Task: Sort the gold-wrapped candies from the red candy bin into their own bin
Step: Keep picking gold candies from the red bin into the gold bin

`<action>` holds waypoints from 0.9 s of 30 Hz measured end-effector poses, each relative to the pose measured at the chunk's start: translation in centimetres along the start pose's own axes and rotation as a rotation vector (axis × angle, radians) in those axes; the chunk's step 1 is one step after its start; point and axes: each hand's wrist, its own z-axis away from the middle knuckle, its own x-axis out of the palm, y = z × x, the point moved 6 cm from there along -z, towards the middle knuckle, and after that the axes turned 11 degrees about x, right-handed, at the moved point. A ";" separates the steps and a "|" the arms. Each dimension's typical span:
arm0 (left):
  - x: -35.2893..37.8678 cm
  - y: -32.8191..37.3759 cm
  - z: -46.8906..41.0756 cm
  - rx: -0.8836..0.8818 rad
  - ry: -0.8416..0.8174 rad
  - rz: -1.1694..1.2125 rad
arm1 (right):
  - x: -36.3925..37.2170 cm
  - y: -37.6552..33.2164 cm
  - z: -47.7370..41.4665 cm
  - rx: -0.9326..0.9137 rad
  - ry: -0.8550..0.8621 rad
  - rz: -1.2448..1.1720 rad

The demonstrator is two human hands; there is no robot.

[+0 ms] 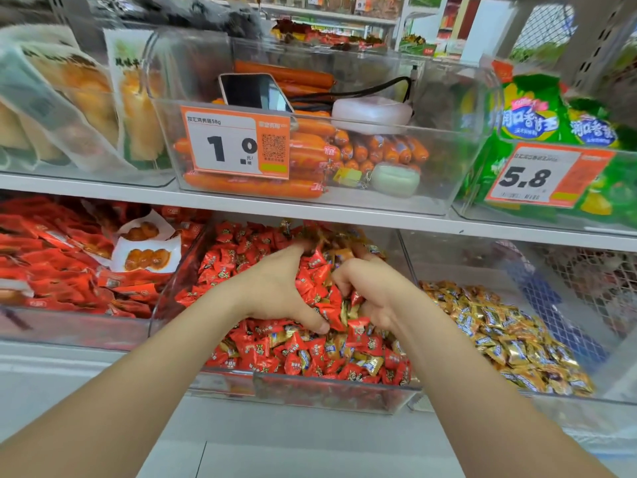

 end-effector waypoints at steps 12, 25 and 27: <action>-2.4 1.6 3.1 0.180 0.177 -0.277 | -1.1 -1.1 4.7 -0.426 -0.089 0.922; -1.8 1.8 2.7 0.277 0.179 -0.623 | -1.6 -1.4 5.5 -0.521 0.474 1.098; -2.3 1.4 3.0 0.211 0.194 -0.717 | -0.7 -1.3 5.5 -0.567 0.284 1.075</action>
